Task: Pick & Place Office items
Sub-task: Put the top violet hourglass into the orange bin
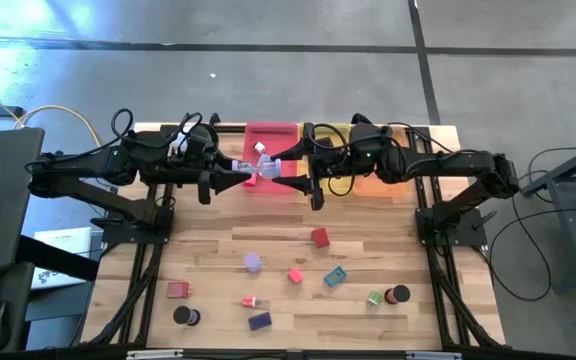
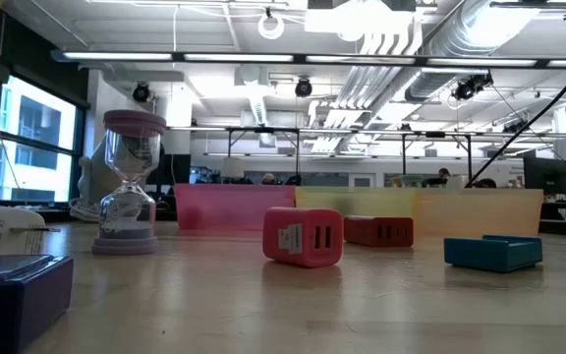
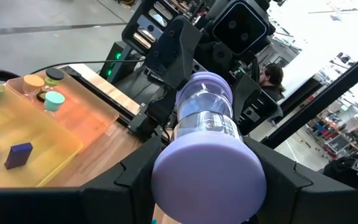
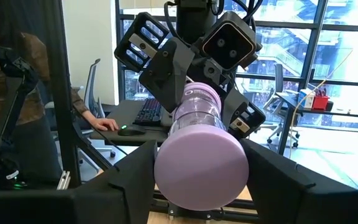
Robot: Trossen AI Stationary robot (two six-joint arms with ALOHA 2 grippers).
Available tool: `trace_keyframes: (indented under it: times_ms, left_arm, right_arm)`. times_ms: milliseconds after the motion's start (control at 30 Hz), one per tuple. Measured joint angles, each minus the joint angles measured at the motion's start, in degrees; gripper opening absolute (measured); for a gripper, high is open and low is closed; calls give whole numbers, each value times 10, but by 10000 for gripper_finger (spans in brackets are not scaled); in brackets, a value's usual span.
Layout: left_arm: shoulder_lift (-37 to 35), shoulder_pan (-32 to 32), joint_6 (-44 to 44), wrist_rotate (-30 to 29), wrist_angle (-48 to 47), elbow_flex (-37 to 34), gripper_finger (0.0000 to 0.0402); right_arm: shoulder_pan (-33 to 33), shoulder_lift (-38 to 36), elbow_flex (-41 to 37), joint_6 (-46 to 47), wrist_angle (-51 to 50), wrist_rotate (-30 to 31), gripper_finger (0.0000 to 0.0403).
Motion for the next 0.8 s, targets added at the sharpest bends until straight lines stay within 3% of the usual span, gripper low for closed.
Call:
trace_keyframes:
  times_ms: [800]
  left_arm:
    - [3,1,2,-1,-2,0,186]
  right_arm:
    - [0,0,0,1,22,2,228]
